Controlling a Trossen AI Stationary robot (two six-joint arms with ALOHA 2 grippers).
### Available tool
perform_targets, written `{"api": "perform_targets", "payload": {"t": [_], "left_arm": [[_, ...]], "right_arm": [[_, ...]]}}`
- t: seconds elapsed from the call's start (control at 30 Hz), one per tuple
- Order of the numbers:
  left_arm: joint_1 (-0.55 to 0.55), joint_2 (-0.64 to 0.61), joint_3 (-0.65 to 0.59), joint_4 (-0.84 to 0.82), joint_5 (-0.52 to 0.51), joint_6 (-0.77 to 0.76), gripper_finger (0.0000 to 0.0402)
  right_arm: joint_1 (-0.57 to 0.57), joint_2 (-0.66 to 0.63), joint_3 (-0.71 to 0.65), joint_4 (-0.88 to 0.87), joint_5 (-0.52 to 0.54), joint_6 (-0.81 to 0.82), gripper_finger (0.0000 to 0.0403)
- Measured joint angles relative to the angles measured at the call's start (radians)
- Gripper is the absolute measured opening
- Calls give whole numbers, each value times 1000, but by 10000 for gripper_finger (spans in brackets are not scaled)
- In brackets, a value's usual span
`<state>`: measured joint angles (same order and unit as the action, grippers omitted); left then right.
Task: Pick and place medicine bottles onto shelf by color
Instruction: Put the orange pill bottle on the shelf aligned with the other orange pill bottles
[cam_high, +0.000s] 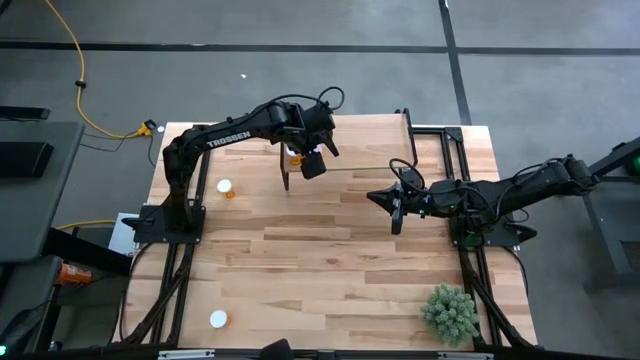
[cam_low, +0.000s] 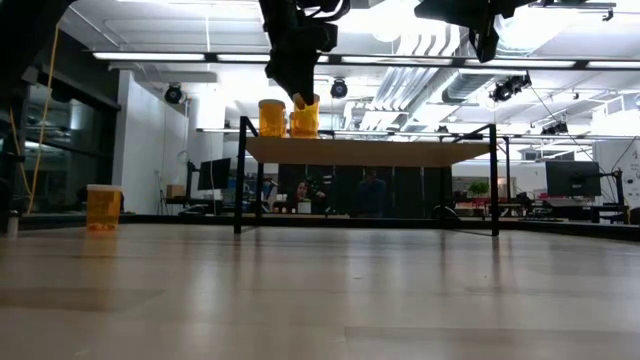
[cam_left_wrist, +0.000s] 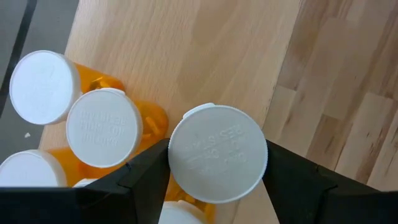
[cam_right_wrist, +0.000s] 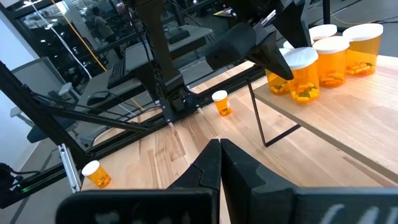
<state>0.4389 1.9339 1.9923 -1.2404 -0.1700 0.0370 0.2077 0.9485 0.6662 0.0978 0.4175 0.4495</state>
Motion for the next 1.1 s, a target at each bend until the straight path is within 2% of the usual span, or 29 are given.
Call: {"api": "perform_targets", "payload": {"t": [0.73, 1.1], "left_arm": [[41, 0, 0, -2, -18, -7, 228], [40, 0, 0, -3, 7, -7, 228]], "right_arm": [[0, 0, 0, 0, 0, -3, 0], [0, 0, 0, -5, 0, -4, 0]]}}
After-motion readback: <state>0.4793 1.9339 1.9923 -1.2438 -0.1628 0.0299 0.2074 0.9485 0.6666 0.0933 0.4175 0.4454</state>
